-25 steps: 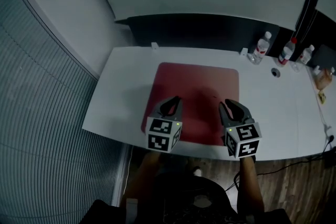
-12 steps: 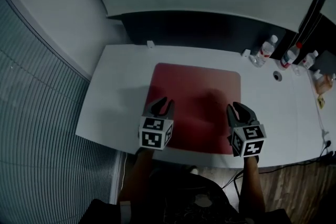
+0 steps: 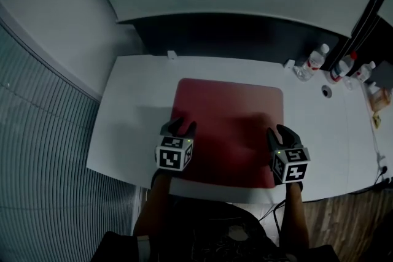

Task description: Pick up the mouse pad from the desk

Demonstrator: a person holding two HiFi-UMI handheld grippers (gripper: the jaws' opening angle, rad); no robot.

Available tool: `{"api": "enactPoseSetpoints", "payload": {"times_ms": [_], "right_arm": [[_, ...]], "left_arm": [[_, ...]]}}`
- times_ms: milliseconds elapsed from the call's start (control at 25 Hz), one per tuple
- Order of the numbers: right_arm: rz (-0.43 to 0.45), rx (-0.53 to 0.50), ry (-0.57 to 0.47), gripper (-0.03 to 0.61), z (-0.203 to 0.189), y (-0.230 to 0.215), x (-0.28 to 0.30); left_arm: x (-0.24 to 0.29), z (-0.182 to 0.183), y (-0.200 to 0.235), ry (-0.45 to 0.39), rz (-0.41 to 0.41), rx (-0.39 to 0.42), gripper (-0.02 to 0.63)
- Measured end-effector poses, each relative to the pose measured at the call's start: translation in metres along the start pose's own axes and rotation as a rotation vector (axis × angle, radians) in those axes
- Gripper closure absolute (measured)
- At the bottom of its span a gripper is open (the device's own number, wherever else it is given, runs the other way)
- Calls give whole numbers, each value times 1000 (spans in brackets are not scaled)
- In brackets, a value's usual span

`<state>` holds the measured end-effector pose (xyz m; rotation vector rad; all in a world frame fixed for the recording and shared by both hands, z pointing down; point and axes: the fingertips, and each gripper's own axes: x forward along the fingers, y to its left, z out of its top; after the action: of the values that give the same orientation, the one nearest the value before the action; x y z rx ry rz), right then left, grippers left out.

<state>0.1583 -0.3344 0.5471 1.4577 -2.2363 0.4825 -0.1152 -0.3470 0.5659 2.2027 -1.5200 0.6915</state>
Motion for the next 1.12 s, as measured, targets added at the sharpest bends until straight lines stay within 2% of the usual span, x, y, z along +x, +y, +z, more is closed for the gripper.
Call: {"api": "enactPoseSetpoints", "payload": {"times_ms": [480,720,920,1120], "right_arm": [[-65,63,107,409,-35,-24,26],[-111,94,171,345,-56,-35,32],[-134,122,200,319,-64,-43,35],[-135,153,224,277,-70,-44,37]], "left_arm": [[27,-28,41,86,14,-26,376],[34,-37,55,129,6,-52,330],[39,-47,63,170,7,-58,314],[45,-51,62,193,-21,-80,252]]}}
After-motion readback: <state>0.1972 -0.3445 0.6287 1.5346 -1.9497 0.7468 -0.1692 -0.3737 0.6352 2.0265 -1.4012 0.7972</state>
